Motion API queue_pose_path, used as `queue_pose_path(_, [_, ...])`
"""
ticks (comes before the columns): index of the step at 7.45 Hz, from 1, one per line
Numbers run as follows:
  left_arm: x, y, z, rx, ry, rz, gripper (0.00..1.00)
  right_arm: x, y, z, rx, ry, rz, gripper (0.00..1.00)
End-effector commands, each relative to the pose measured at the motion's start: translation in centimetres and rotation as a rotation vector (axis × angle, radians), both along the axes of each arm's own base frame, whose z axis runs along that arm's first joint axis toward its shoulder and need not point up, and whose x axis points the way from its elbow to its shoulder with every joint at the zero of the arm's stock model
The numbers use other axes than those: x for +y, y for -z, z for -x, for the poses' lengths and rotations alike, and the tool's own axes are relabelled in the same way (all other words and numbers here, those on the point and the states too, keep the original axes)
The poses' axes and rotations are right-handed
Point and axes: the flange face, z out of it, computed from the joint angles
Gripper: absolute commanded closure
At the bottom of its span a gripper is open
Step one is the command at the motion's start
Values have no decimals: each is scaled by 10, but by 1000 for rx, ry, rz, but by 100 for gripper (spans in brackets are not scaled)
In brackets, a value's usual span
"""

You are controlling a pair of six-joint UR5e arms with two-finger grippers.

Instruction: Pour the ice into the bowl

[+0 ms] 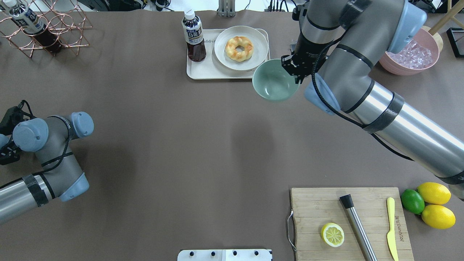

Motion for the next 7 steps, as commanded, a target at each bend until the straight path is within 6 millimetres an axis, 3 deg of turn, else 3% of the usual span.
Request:
queue_pose_path(1, [-1, -2, 2, 3, 19, -14, 16, 35, 57, 70, -5, -36, 25, 100])
queue_pose_path(2, [-2, -3, 4, 3, 23, -15, 19, 45, 73, 95, -1, -43, 22, 100])
queue_pose_path(4, [-3, -1, 3, 6, 24, -15, 37, 73, 81, 139, -56, -39, -5, 100])
queue_pose_path(5, [-5, 5, 1, 17, 24, -20, 41, 80, 83, 148, -70, -43, -13, 100])
queue_pose_path(6, [-14, 15, 6, 34, 33, -27, 41, 85, 76, 154, -74, -34, -20, 100])
queue_pose_path(7, [-25, 41, 15, 85, 28, -48, 41, 91, 57, 163, -79, -27, -36, 100])
